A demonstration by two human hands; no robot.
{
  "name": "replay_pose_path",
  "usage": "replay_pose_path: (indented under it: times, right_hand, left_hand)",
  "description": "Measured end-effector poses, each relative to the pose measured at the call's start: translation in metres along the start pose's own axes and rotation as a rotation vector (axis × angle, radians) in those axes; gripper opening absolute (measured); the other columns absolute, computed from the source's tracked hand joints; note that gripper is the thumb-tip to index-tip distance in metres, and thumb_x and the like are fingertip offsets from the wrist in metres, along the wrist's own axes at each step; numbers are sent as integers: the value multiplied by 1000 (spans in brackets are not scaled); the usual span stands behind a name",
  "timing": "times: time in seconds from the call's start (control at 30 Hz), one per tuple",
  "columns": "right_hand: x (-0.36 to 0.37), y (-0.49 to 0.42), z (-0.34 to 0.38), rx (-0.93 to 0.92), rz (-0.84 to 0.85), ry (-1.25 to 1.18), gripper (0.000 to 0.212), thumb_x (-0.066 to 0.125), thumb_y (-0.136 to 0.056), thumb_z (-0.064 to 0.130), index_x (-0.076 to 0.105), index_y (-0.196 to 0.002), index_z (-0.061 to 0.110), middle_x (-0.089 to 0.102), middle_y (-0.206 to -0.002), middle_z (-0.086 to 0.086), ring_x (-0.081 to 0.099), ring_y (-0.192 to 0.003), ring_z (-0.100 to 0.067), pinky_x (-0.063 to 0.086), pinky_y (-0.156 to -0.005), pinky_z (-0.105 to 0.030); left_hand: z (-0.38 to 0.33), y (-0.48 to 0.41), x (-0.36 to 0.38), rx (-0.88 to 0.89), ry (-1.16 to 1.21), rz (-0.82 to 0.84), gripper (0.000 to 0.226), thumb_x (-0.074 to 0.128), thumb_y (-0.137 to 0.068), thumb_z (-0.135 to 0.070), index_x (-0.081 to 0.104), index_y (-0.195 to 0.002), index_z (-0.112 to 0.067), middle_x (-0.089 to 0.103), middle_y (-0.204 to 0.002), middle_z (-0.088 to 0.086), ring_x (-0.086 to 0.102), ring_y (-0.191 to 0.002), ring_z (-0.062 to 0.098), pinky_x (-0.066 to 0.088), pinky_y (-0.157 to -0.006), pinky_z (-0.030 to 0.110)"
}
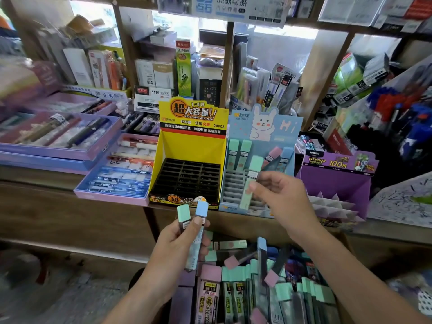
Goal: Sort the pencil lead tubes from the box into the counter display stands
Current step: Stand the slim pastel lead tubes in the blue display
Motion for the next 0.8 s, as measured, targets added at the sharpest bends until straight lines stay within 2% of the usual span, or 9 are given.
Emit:
replay_pose_path:
  times: [0.07,0.17,0.27,0.33,0.47,0.6,0.67,0.77,0.8]
  right_hand:
    - [-2,-15,3,-36,-61,80,8,77,-91,13,75,-94,21,78,-85,1,74,-84,-16,63,-75,-26]
    - [-1,-36,8,-101,-105,174,18,75,-92,11,68,-86,26,75,-77,13,73,-78,-10,63,-79,-34]
    - [3,-53,9,-132,-116,219,25,73,-93,8,65,-81,29,73,-71,4,74,-76,-16,64,-79,-42]
    - [5,-62,8,-141,-114,245,27,71,-95,8,65,-81,30,72,-76,0,73,-77,-22,63,-79,-47]
    - [10,-72,0,-138,-88,294,14,69,-97,9,70,-87,18,73,-79,-6,73,-80,-25,60,-87,-51]
    - [12,-77,-4,-117,-53,327,12,68,-97,10,70,-88,19,73,-79,-4,73,-81,-22,54,-98,-55]
    - [13,-80,-5,-106,-35,347,9,69,-97,12,71,-91,19,73,-83,-5,71,-83,-20,55,-99,-50]
    - [15,-81,-6,-107,-48,396,7,71,-96,14,72,-93,21,70,-94,-12,65,-83,-17,51,-97,-20]
    - [16,-81,-6,-102,-55,398,8,72,-95,14,72,-92,21,71,-93,-12,65,-83,-17,51,-95,-21]
  left_hand:
    - [1,0,-1,-2,3,-8,29,60,-99,-38,77,-93,-16,62,-72,8,56,-59,15,48,-53,25]
    - [1,-1,-1,-8,28,-6,29,60,-100,-37,77,-94,-15,61,-72,8,54,-58,15,48,-52,25]
    - [1,-1,-2,-16,45,-3,29,60,-99,-38,78,-94,-15,63,-72,8,54,-58,15,48,-52,26]
    - [2,-1,-2,-22,56,-1,29,61,-98,-38,78,-93,-16,63,-72,8,55,-58,15,48,-54,26]
    - [2,-2,-1,-28,68,1,29,62,-96,-39,79,-92,-16,63,-72,7,55,-58,14,48,-54,25]
    - [3,-3,-1,-26,77,5,30,62,-97,-39,78,-92,-15,63,-71,7,55,-58,13,48,-53,23]
    - [3,-3,-2,-26,81,7,30,62,-96,-40,78,-92,-16,63,-71,7,54,-57,14,47,-52,23]
    - [3,-4,-1,-27,81,12,30,62,-95,-41,78,-92,-16,64,-71,7,55,-58,14,48,-53,23]
    - [3,-4,-1,-29,83,12,30,62,-95,-41,78,-93,-16,64,-71,7,55,-58,14,48,-53,22]
Point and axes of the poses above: each hand's wrist, its own y-axis away from the middle knuckle, its own x-axis out of the palm, z = x × y, the point moved 3 cm from there along -y, towards the middle knuckle
